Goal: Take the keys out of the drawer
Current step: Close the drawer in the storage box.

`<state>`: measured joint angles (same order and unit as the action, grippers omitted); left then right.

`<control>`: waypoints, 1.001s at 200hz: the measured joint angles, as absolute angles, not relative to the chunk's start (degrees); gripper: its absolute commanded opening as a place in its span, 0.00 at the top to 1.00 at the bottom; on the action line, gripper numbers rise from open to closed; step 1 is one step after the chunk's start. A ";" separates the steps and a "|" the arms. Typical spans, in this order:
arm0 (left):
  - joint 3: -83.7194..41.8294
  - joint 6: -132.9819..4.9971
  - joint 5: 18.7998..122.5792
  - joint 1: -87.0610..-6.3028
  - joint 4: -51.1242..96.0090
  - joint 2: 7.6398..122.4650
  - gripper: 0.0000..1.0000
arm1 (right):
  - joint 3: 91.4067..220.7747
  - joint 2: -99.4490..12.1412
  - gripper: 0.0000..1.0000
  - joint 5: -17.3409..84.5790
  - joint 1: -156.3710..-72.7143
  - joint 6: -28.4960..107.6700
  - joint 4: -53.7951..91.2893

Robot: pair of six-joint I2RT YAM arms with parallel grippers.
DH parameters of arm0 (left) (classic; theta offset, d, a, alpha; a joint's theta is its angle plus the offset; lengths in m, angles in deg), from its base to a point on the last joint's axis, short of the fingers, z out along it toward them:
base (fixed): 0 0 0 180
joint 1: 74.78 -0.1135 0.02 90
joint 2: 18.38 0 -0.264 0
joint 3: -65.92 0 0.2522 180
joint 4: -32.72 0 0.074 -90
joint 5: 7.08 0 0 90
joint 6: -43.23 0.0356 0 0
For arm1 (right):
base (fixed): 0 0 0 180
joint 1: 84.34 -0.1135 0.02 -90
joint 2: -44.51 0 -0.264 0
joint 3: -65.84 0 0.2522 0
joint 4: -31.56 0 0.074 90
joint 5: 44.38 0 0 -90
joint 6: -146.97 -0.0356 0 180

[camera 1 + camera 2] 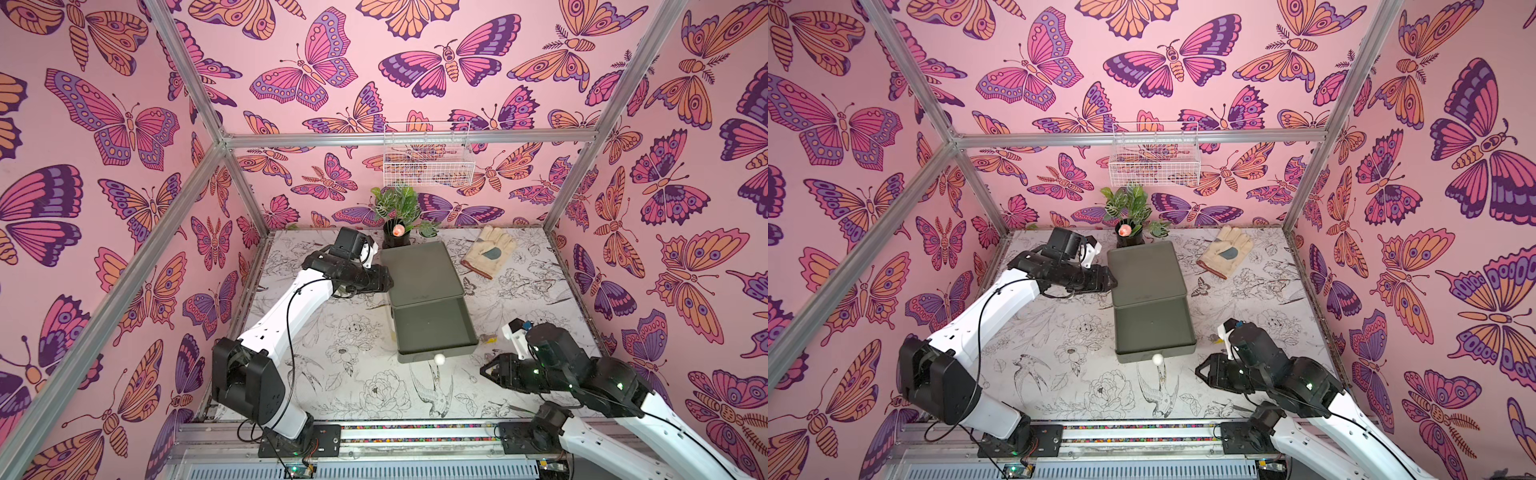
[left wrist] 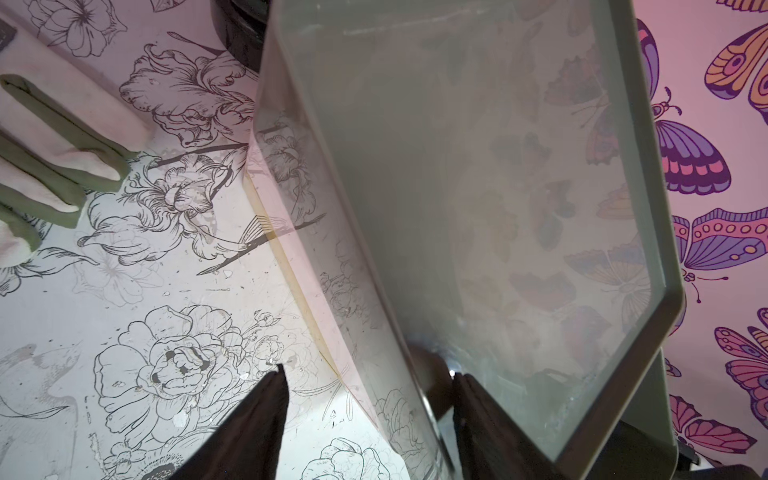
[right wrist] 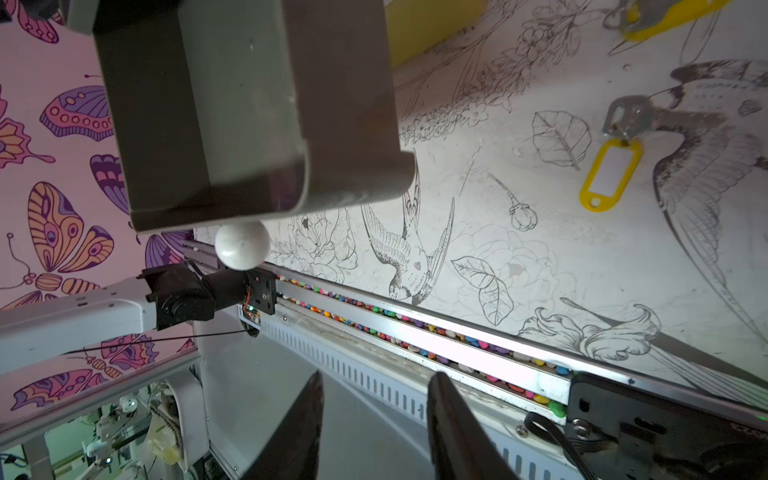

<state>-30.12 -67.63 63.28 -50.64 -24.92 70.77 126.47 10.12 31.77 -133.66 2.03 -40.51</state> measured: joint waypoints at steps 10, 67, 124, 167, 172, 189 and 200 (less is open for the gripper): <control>-30.65 -67.35 63.28 -50.25 -24.90 71.20 0.31 | 125.69 9.92 0.57 32.32 -135.52 0.64 -39.94; -31.34 -66.61 63.24 -48.91 -24.39 72.49 0.31 | 126.49 -4.02 0.58 37.98 -137.86 0.22 -29.80; -31.34 -65.65 63.24 -48.91 -24.35 72.52 0.31 | 131.61 -8.92 0.58 45.74 -135.52 3.91 -24.55; -31.34 -65.19 63.21 -48.91 -24.33 72.52 0.31 | 133.55 -16.26 0.57 45.96 -133.07 6.69 -17.97; -31.34 -65.16 63.21 -48.91 -24.33 72.52 0.31 | 133.75 -17.62 0.57 45.89 -133.07 7.13 -17.19; -31.34 -65.16 63.21 -48.94 -24.33 72.52 0.31 | 134.56 -21.40 0.56 45.78 -133.07 8.29 -15.09; -31.32 -65.16 63.15 -48.94 -24.33 72.52 0.31 | 135.15 -23.10 0.55 46.09 -133.05 9.12 -14.10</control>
<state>-31.32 -65.16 63.15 -48.94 -24.33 72.52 135.15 -23.10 46.09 -133.05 9.12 -14.10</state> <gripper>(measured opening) 0.688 0.436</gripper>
